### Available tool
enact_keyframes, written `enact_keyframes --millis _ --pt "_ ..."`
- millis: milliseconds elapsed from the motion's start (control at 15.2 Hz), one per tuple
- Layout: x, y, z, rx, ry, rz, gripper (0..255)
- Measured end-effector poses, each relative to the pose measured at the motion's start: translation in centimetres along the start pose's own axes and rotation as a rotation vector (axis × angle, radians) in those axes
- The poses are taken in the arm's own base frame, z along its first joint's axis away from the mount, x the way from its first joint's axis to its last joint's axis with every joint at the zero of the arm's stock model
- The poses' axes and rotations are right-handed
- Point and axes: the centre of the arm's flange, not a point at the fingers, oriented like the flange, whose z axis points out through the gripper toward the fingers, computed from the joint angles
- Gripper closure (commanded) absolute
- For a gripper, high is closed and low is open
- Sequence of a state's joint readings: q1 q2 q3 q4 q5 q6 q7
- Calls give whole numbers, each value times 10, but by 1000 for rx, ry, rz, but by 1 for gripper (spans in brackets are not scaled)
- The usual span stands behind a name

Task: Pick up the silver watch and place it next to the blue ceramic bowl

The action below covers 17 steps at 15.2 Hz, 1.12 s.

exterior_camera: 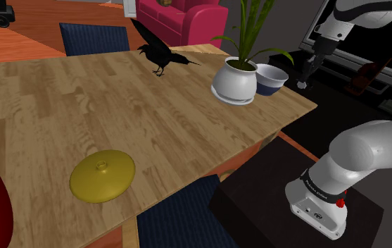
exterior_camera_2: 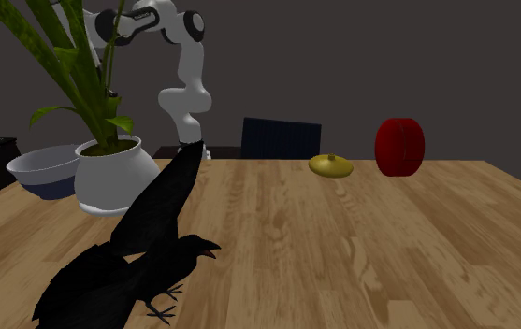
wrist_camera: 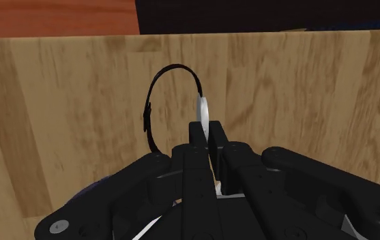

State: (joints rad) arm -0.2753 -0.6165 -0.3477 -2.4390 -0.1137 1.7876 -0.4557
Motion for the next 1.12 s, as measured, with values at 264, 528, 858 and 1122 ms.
enact_keyframes --millis 264,528,858,1122 --pt "2 3 21 0 0 0 255" --pt "3 6 42 0 0 0 255" --pt "4 8 69 0 0 0 255" --pt "4 10 90 0 0 0 255"
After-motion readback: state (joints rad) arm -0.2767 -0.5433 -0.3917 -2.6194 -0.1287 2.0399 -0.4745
